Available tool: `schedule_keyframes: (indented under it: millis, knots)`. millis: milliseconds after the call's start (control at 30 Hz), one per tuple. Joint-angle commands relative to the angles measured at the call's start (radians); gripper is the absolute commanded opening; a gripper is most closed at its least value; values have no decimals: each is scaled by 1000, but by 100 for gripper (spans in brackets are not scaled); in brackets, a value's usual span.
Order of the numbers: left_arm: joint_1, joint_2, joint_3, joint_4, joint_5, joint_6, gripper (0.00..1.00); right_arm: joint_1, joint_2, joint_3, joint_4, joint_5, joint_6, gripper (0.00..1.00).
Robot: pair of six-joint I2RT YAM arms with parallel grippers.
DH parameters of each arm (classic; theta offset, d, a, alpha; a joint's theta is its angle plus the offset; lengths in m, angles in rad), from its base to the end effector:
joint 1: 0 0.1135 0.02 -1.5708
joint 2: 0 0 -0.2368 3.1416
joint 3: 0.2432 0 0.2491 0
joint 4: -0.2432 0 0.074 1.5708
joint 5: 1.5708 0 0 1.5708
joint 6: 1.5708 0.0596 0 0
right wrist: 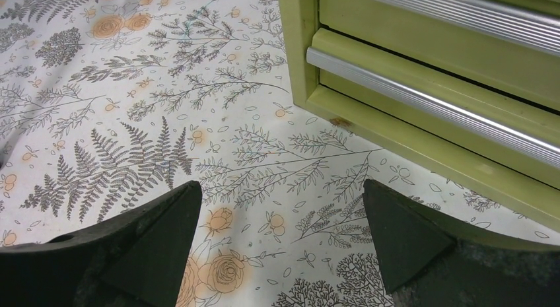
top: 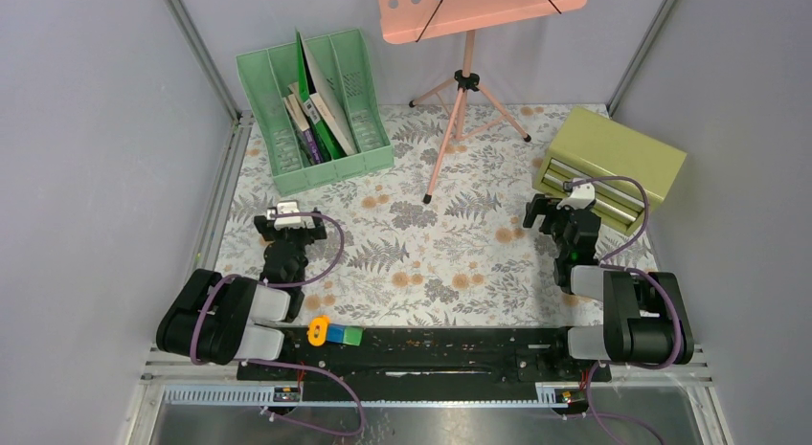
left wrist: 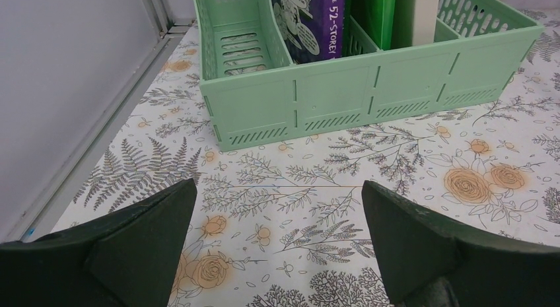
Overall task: Organize the desk
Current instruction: Reset both arms
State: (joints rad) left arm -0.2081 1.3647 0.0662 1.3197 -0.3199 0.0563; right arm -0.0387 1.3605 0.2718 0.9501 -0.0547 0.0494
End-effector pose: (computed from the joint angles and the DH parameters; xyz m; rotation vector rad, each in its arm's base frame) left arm 0.2239 -0.0281 0.1313 -0.0483 1.5513 0.1277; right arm 0.2680 -0.0071 0.1402 0.0346 1.7091 0.0547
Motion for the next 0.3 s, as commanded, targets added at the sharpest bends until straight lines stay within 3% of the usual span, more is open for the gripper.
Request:
schedule_keyframes:
  millis: [0, 267]
  knots:
    - [8, 2, 9, 82, 26, 7, 99, 7, 4, 17, 19, -19, -23, 99]
    - [9, -3, 19, 56, 34, 6, 99, 6, 3, 17, 19, -19, -24, 100]
